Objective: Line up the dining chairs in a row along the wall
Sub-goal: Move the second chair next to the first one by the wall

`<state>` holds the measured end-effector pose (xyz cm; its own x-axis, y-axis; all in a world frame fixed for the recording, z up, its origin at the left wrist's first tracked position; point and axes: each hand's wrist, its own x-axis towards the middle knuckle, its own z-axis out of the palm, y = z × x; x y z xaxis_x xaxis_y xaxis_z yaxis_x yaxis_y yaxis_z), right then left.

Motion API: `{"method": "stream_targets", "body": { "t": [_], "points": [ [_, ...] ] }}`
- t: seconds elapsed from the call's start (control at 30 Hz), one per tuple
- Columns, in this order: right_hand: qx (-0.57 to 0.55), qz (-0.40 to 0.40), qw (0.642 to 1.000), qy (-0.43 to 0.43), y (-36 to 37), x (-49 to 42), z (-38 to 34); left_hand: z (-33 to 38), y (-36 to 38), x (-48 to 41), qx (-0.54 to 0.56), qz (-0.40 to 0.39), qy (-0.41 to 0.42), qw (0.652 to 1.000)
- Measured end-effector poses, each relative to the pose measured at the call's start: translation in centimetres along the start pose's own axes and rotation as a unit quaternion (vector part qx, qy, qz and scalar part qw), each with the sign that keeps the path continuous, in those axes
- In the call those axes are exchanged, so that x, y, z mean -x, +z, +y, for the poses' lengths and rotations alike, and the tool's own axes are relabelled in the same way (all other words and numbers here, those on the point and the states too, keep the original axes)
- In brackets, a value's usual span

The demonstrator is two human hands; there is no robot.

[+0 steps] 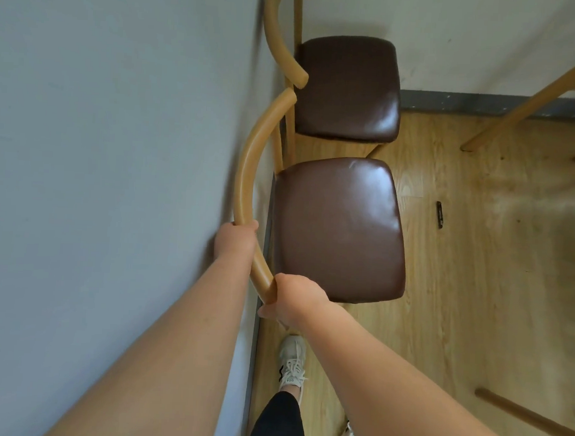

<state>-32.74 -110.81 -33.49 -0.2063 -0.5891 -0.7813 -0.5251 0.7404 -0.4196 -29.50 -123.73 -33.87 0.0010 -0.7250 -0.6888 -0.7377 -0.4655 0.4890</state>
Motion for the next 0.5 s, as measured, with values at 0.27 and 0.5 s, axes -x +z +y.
{"method": "stream_targets", "body": {
  "t": [0.27, 0.5],
  "points": [
    [0.01, 0.01, 1.0, -0.014, 0.2, 0.8, -0.6, 0.3, -1.1, 0.4, -0.026, 0.006, 0.029, 0.999],
    [0.0, 0.046, 0.999, -0.027, -0.3, 2.5, 0.3, 0.2, -1.6, 2.2, -0.093, 0.026, 0.079, 0.992]
  ]
}}
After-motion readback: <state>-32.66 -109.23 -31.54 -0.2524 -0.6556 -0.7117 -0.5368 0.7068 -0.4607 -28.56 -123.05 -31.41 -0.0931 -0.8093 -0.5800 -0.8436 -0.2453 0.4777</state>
